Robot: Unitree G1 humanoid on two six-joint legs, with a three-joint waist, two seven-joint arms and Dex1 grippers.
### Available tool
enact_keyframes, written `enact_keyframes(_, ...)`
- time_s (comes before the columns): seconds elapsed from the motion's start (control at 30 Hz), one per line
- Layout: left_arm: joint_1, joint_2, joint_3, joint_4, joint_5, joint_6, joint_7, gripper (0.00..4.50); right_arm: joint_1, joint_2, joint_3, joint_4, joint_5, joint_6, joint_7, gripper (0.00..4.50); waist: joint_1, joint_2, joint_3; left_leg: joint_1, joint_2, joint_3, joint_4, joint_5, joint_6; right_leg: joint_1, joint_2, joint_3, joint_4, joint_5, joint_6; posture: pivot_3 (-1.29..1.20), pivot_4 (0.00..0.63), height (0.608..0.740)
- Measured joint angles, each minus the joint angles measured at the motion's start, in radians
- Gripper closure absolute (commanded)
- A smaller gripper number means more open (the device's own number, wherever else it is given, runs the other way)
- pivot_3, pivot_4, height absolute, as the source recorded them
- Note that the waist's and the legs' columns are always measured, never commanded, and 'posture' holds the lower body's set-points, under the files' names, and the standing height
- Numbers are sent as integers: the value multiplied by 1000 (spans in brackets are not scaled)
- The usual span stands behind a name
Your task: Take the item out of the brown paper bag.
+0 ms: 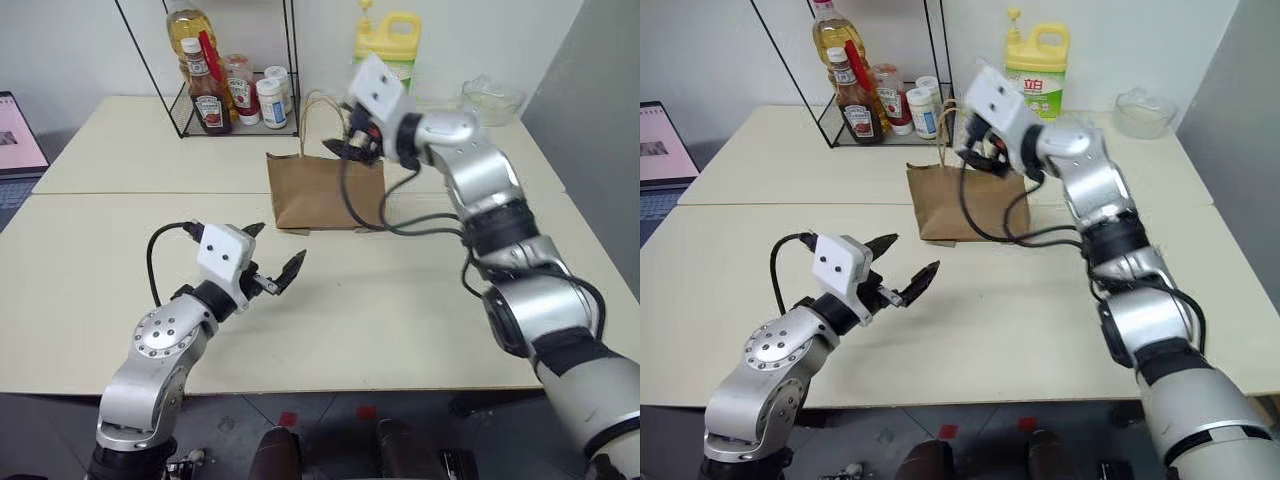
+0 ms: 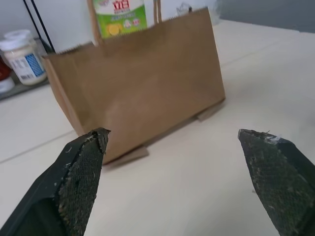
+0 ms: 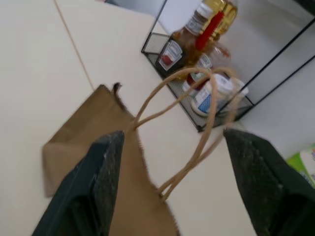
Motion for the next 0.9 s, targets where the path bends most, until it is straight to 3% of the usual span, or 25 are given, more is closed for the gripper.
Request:
enact_keyframes(0.03, -20, 8, 7, 4, -2, 2, -6, 0, 57, -18, -18, -111, 33, 82, 7, 1106, 4, 0, 0, 0, 0, -1, 0, 0, 0, 0, 0, -1, 0, 0, 0, 0, 150, 740)
enact_keyframes(0.13, -94, 32, 18, 40, -24, 2, -41, 636, 219, -55, -87, -436, 131, 326, -2, 1047, 8, 0, 0, 0, 0, -3, 0, 0, 0, 1, 1, -2, 0, 0, 0, 0, 150, 740)
enact_keyframes(0.3, -290, 86, 27, 218, -42, -2, -107, 2139, 441, -47, -202, -824, 285, 605, -69, 1047, 12, 0, 0, -1, -1, -8, 2, 0, 1, 3, 1, -6, 0, 0, 0, 0, 150, 740)
enact_keyframes(0.43, -519, 134, 16, 507, -9, -65, -178, 3432, 557, -34, -236, -1007, 364, 712, -134, 1047, 12, 0, 0, -1, -2, -11, 3, 0, 1, 4, 2, -9, 0, 0, 0, 0, 150, 740)
enact_keyframes(0.53, -712, 142, -45, 827, 77, -198, -236, 4398, 590, -14, -261, -1065, 400, 760, -191, 1047, 13, 0, 0, -2, -2, -13, 3, 1, 1, 4, 2, -11, -1, 0, 0, 0, 150, 740)
enact_keyframes(0.7, -1022, 93, -162, 1443, 274, -516, -219, 4478, 621, 0, -302, -1108, 429, 792, -284, 1047, 18, 0, 0, -7, -3, -18, 5, 1, 1, 3, 1, -18, -2, -1, 0, 0, 150, 740)
enact_keyframes(0.8, -1158, 56, -215, 1707, 382, -641, -161, 4478, 656, 2, -314, -1127, 431, 795, -334, 1047, 21, 0, 0, -10, -3, -20, 4, 1, 1, 1, 1, -19, -2, -1, -1, 0, 150, 740)
enact_keyframes(0.9, -1226, 29, -241, 1833, 451, -705, -119, 4478, 682, 0, -317, -1144, 438, 796, -369, 1047, 19, 0, 0, -11, -3, -20, 3, 1, 0, 0, 1, -19, -2, -1, -1, 0, 150, 740)
